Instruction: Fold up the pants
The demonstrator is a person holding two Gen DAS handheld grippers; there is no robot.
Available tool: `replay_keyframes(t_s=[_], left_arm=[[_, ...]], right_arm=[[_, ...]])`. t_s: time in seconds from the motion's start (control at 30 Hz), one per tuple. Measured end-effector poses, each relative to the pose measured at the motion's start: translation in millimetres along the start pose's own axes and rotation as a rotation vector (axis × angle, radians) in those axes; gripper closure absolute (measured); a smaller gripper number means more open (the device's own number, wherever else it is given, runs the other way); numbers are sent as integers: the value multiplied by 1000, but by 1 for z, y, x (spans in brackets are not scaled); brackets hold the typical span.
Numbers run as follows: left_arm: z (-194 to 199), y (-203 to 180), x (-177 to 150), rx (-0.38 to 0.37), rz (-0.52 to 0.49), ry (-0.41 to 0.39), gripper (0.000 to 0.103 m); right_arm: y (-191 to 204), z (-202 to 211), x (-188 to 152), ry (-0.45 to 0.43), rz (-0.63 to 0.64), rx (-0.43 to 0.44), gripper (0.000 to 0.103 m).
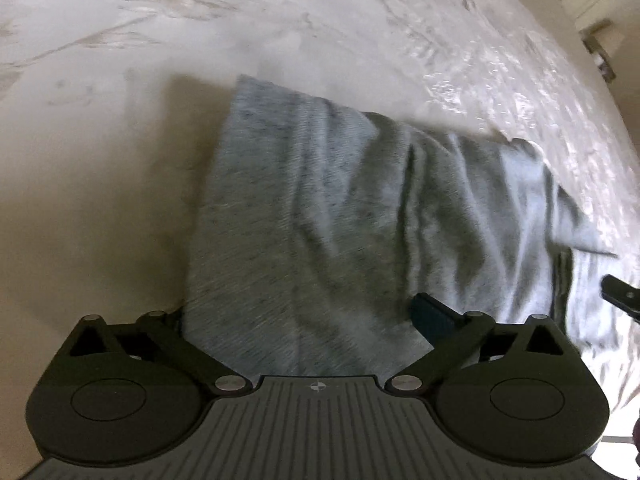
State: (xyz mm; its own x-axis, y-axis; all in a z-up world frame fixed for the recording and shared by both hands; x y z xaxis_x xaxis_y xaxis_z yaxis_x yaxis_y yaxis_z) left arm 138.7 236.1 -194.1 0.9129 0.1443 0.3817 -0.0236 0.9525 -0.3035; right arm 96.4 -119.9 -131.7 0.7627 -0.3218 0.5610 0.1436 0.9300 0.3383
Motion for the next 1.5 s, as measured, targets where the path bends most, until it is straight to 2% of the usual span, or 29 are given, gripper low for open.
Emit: replay_keyframes(t_s=[0.13,0.3,0.43,0.5,0.53,0.6,0.67,0.7,0.77,0.97,1.07,1.23,1.37,1.5], left_arm=[[-10,0,6,-37,16,10,1],[-15,-2,8,-36,29,14,1],[-9,3,4,-34,92,-19,5],[-4,5,1,-17,118,-29,13],[-2,7,0,-1,127,-30,21],[2,12,1,6,149,-27,32],[6,13,0,-8,164,-31,57],[9,12,0,16,154,-41,63],[13,12,-2,24,139,-52,69],[19,8,-4,30,110,-80,77],[23,4,-3,33,98,-92,79],[34,2,-4,20,85,-115,82],[45,-1,-3,3,81,-135,83],[56,-7,-1,-17,75,-161,84]], right_arm=[[15,-13,6,3,15,4,68],[35,-43,27,-4,58,30,68],[52,-67,46,-13,80,72,70],[57,-83,54,-1,94,82,83],[60,-92,57,9,105,78,97],[64,-111,62,41,127,68,98],[66,-129,65,65,145,54,98],[67,-135,67,74,153,49,98],[71,-152,71,102,170,35,98],[70,-188,80,160,187,-3,101],[69,-184,82,151,184,2,100],[68,-140,76,89,145,49,97],[66,-94,46,106,108,97,96],[65,-52,-8,169,132,117,96]])
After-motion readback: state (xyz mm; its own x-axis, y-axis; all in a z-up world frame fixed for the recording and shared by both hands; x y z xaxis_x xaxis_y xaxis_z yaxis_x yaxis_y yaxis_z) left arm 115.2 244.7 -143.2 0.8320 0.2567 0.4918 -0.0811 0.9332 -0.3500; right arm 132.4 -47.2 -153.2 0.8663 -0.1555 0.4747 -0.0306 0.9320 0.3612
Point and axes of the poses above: each gripper's, at about its wrist camera, not at the fingertips, and z roughly against the way its jaws point, y to its left, x to its top, the point moved 1 cm from there along -z, roughly the way its jaws point, and after that the axes turned 9 degrees about -y, right-handed, at the moved point
